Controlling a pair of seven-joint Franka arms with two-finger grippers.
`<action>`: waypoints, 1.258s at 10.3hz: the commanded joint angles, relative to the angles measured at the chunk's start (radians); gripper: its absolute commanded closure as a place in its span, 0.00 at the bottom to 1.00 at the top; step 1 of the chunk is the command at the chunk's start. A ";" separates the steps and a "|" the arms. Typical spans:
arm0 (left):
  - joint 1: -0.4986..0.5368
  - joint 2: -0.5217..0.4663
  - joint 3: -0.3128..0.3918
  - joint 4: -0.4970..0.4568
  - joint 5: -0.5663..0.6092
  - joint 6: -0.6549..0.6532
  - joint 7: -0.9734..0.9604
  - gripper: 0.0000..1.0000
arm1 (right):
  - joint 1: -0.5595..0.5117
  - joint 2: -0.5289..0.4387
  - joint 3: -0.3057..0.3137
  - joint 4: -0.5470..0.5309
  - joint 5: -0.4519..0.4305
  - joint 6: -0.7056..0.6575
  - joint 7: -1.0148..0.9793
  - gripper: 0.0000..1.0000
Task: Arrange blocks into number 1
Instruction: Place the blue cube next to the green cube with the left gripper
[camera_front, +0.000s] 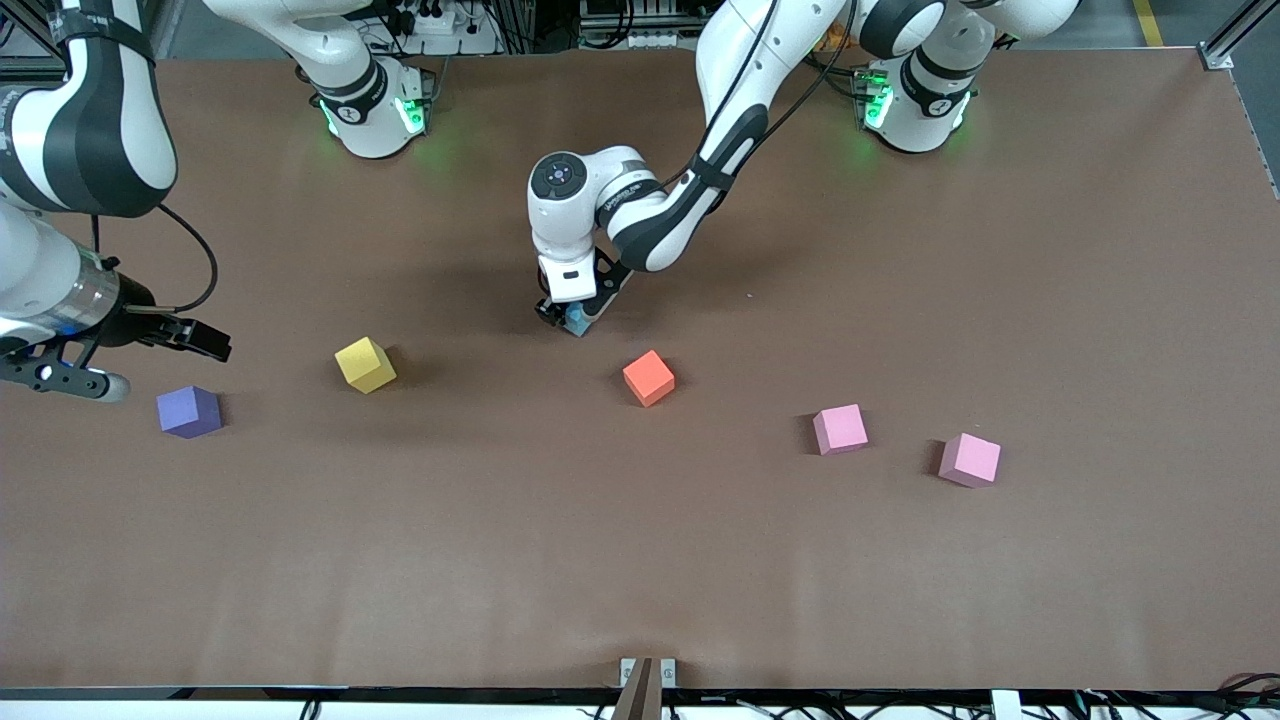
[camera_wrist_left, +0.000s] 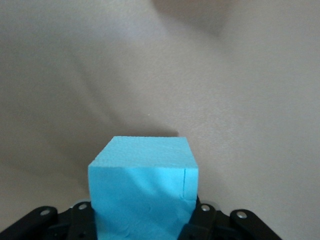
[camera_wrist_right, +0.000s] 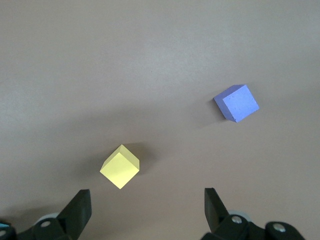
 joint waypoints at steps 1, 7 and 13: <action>-0.019 -0.022 -0.006 -0.011 0.087 -0.043 0.141 1.00 | 0.009 0.004 0.009 0.022 -0.003 -0.034 0.110 0.00; -0.021 -0.034 -0.096 -0.012 0.069 -0.158 0.585 1.00 | 0.012 0.021 0.011 0.016 0.027 -0.090 0.258 0.00; -0.012 -0.034 -0.118 -0.012 -0.046 -0.158 0.813 1.00 | 0.017 0.021 0.011 0.013 0.027 -0.129 0.258 0.00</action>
